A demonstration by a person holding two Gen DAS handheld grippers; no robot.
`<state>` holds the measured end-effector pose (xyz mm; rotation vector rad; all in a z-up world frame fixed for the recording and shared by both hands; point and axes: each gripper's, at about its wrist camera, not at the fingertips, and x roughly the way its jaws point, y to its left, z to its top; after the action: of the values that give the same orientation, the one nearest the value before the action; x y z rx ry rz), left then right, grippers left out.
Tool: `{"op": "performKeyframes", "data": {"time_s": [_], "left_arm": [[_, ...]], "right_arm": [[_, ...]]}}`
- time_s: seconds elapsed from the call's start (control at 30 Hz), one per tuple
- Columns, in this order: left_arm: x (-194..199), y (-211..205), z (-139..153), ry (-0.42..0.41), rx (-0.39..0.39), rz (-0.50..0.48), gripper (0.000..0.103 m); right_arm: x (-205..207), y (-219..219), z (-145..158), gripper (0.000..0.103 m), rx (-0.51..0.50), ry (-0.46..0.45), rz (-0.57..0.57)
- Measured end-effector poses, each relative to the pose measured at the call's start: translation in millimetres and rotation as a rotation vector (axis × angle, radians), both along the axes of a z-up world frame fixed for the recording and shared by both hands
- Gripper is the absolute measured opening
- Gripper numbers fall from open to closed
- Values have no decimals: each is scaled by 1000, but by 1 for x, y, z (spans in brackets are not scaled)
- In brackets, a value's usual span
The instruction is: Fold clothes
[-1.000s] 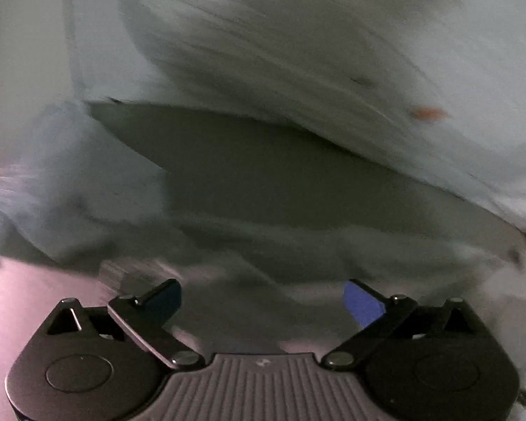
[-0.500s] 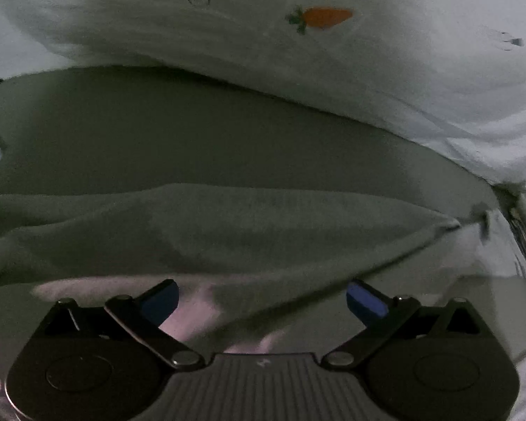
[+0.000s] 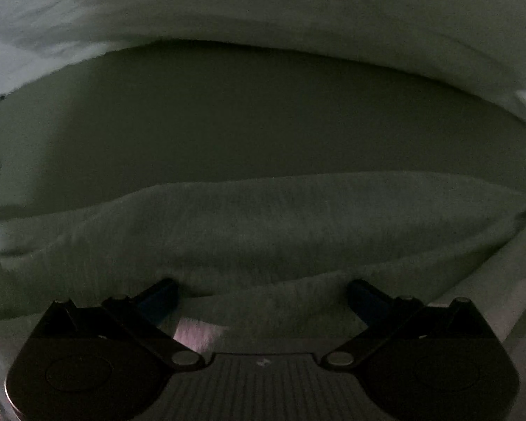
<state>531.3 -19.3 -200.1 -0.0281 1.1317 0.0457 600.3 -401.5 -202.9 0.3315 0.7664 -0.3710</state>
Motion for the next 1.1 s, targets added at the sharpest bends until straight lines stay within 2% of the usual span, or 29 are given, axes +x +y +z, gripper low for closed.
{"op": "performKeyframes", "data": {"time_s": [0.07,0.1,0.13,0.2,0.23,0.33,0.37,0.43,0.5,0.57,0.6,0.67,0.7,0.77,0.8,0.83,0.93,1.0,1.1], "left_arm": [[0,4,0,1,-19,9,103],[1,5,0,3,-24,9,103],[1,5,0,5,-23,7,103],[2,4,0,8,-17,0,103],[2,1,0,10,-6,-10,103],[2,0,0,1,-1,-10,103],[2,1,0,-3,-4,-8,103],[2,1,-1,-8,-5,-5,103],[2,-1,-1,-7,2,-7,103],[4,3,-1,-4,2,-7,103],[5,4,0,-3,3,-8,103],[6,5,0,2,3,-16,103],[7,5,0,5,3,-20,103],[11,7,-1,8,3,-26,103],[12,8,-1,9,4,-27,103],[13,8,-1,10,4,-27,103],[15,10,-1,7,5,-28,103],[12,11,0,0,6,-29,103],[5,10,1,-16,8,-31,103]], "right_arm": [[19,-2,-1,63,-15,-13,-15],[29,-4,-2,26,-23,-19,-23],[38,-5,-3,5,-31,-26,-31],[57,-7,-4,4,-47,-40,-46],[36,-5,15,4,-79,-90,-64],[-27,2,71,4,-175,-239,-118],[-55,5,85,4,-205,-263,-132],[-104,11,95,5,-259,-251,-157],[-147,11,81,9,-236,-172,-202],[-178,8,49,13,-170,-45,-233],[-188,6,33,17,-149,30,-253],[-206,2,11,19,-104,112,-305],[-212,-2,7,21,-86,122,-334],[-216,-11,8,32,-70,96,-379],[-217,-16,9,45,-62,83,-401],[-217,-18,12,51,-73,58,-406],[-199,-26,17,55,-136,17,-351],[-178,-35,12,58,-181,31,-297],[-140,-51,3,68,-235,51,-203]]}}
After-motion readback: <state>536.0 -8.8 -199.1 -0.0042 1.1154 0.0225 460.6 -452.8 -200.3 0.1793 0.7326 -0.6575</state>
